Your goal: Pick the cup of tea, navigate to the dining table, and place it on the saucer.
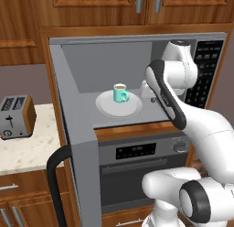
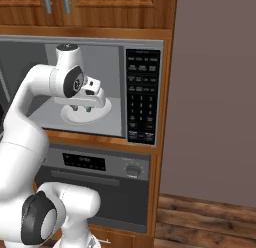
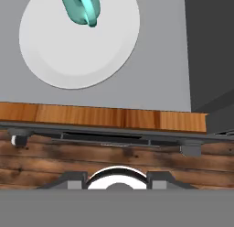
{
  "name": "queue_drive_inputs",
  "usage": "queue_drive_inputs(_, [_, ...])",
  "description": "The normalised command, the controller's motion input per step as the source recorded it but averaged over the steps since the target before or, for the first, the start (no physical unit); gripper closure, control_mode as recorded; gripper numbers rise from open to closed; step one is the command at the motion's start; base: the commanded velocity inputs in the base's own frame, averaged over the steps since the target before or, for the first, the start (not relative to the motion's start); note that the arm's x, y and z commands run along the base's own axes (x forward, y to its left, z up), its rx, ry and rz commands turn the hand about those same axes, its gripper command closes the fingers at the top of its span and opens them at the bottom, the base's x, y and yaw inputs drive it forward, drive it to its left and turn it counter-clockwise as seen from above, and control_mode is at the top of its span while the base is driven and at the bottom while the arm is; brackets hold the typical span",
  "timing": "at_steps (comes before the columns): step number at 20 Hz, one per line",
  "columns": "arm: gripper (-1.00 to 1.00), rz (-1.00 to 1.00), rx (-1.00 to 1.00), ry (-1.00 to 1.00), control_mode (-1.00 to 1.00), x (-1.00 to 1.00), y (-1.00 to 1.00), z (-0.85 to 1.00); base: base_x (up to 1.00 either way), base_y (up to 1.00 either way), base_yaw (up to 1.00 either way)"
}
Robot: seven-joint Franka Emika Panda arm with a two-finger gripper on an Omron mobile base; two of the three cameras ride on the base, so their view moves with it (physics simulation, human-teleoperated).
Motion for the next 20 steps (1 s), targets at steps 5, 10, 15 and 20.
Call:
queue_drive_inputs(5, [-1.00,0.01,0.00,-0.05,-1.00,0.09,-0.02,0.00,0.00,0.00,0.00])
queue_drive_inputs(10, [-1.00,0.01,0.00,-0.16,-1.00,-0.28,0.22,0.00,0.00,0.00,0.00])
queue_drive_inputs(15, [-1.00,0.00,0.00,-0.21,-1.00,-0.28,0.23,0.00,0.00,0.00,0.00])
queue_drive_inputs(20, [-1.00,-0.05,0.00,-0.26,-1.00,0.01,0.25,0.00,0.00,0.00,0.00])
